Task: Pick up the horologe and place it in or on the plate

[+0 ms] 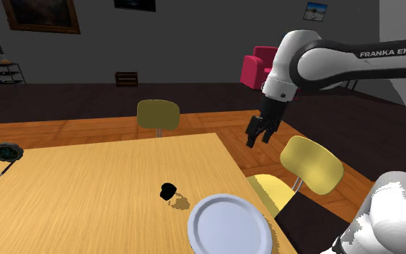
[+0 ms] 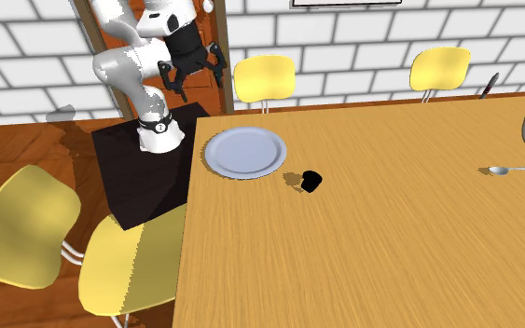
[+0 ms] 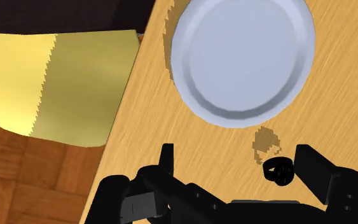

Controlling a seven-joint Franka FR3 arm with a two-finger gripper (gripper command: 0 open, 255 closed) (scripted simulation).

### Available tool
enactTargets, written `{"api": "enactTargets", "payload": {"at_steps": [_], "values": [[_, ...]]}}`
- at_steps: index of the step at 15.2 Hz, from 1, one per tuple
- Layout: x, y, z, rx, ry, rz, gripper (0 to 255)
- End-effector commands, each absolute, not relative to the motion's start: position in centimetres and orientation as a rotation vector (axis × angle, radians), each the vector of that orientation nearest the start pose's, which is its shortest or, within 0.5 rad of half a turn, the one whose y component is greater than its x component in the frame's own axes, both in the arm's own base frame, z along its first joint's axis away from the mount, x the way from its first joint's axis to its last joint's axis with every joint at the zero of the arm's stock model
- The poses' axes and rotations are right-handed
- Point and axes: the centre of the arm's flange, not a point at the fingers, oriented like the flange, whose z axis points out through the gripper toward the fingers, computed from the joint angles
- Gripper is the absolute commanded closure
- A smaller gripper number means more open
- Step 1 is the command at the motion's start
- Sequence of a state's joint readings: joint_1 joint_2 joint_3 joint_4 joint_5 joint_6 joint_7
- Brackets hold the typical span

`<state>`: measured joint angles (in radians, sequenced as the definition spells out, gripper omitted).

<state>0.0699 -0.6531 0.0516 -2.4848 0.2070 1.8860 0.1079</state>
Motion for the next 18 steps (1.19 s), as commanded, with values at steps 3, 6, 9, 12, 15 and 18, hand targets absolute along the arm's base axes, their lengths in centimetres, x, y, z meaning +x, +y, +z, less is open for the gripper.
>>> {"api": "enactTargets", "payload": {"at_steps": [3, 6, 9, 12, 15, 18], "values": [[38.3, 8.9, 47.9, -2.962, 0.078, -0.068, 0], [40.3, 11.1, 45.4, -2.958, 0.074, -0.077, 0], [42.3, 13.3, 42.9, -2.954, 0.07, -0.086, 0], [44.4, 15.6, 40.5, -2.95, 0.066, -0.095, 0], [46.4, 17.8, 38.1, -2.946, 0.062, -0.103, 0], [48.4, 20.1, 35.6, -2.942, 0.059, -0.112, 0]]}}
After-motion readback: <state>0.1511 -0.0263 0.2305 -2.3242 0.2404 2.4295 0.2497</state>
